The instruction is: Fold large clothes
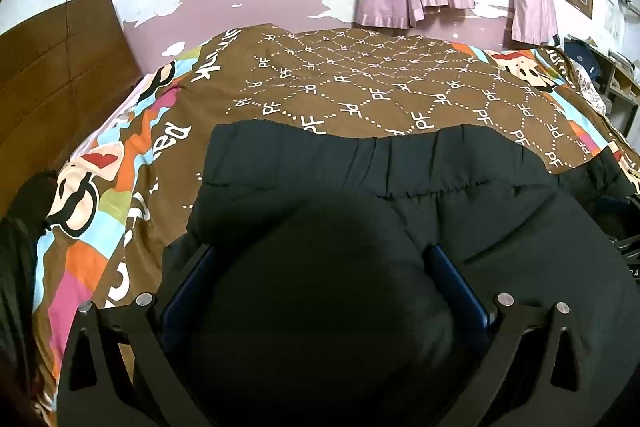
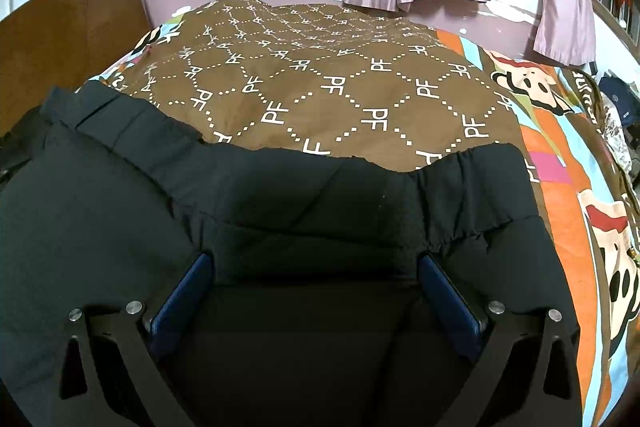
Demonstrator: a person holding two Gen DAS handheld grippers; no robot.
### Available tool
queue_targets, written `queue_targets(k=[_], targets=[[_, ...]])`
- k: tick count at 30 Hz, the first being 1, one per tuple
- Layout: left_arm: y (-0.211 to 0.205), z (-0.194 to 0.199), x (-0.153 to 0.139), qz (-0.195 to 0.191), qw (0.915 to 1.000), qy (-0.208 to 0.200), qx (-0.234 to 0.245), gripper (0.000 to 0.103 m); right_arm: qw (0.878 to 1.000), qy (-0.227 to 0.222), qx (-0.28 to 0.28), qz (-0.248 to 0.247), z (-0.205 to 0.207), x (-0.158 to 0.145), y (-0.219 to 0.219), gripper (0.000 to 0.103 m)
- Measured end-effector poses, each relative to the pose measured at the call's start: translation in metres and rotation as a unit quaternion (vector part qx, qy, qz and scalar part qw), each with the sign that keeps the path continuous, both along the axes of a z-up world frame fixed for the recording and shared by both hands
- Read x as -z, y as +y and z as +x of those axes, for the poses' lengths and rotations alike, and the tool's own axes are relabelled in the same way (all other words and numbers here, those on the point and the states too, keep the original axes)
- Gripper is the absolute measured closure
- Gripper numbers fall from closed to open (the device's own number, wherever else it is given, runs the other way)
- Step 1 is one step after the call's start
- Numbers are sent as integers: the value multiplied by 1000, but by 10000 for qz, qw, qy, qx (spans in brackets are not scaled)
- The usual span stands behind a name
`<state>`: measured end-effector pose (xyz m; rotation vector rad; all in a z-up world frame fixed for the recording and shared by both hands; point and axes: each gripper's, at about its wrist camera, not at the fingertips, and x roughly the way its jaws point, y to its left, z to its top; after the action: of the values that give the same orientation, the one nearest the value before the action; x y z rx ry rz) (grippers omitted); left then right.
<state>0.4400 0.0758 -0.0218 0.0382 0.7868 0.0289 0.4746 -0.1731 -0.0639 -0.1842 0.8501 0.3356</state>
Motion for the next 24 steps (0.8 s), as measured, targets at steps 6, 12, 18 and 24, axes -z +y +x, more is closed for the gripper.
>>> queue_targets(k=[6,12,18,24], targets=[[1,-1,0,11,10000,-16,2,1,9997,-220,30,-98,-8,-4,0,0],[11,-4,-8,-310,9994,-11,137,1,9994,-322,25,78,-19,-11,-10,0],[38,-16,-25,-1044,9942,-186,174,1,9974,-454,117,554,-35,-33,-39,0],[78,-26,-39,-1729,9849,-63,41,1,9971,-581,330,372,-46,-50,-79,0]])
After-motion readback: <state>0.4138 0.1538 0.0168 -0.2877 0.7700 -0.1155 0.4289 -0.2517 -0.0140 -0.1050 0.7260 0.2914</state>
